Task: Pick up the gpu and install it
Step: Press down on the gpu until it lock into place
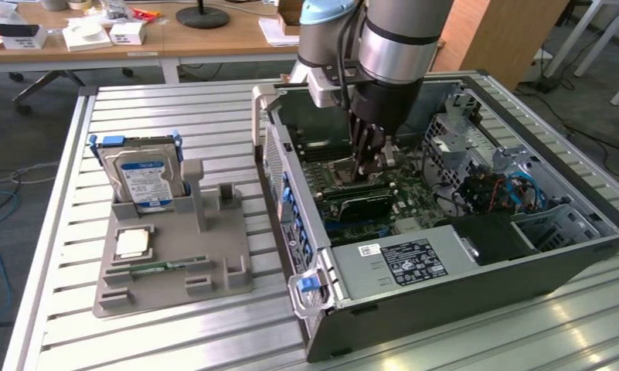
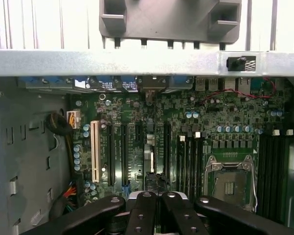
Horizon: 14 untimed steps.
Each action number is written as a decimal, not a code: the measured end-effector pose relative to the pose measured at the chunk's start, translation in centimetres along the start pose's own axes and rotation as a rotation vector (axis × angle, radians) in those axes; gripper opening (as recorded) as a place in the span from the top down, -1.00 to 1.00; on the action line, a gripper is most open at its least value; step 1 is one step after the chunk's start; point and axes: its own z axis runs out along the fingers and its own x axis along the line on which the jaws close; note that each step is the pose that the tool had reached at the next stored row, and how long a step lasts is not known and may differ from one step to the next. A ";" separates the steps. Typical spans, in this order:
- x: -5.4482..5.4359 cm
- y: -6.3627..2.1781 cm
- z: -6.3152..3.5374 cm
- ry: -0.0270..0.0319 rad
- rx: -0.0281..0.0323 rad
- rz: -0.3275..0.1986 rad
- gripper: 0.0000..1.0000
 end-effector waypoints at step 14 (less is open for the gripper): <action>-0.5 0.03 0.61 0.0001 0.0000 0.000 0.80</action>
